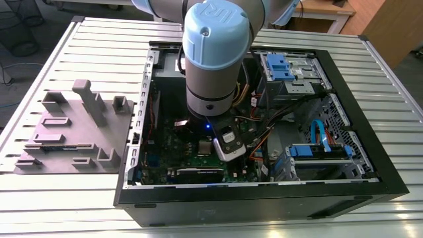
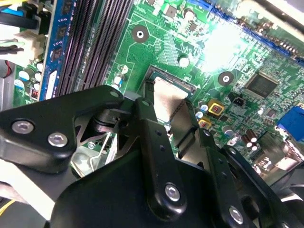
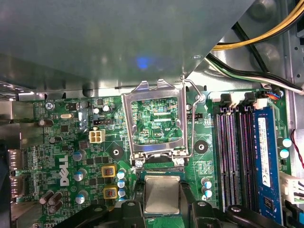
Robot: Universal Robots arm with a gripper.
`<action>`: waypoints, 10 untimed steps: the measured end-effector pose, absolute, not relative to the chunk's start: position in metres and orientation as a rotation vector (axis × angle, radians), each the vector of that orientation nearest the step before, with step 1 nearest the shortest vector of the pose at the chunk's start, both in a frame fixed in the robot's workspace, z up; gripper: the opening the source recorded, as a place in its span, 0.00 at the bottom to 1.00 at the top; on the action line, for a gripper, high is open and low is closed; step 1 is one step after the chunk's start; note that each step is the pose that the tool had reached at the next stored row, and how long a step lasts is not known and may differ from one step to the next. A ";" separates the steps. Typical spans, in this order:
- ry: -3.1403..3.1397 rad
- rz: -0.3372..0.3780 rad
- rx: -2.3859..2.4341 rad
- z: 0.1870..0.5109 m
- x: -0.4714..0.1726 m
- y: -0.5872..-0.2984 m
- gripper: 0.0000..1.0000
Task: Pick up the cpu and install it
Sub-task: 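Place the cpu into insertion slot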
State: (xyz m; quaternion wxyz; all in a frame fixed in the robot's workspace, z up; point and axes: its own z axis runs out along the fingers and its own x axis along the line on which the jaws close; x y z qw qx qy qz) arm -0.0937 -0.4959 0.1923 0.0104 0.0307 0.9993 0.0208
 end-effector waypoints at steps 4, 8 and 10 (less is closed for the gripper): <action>3.119 0.065 0.096 0.192 -0.094 -0.496 0.39; 3.118 0.066 0.096 0.197 -0.094 -0.496 0.39; 3.118 0.065 0.096 0.200 -0.094 -0.496 0.39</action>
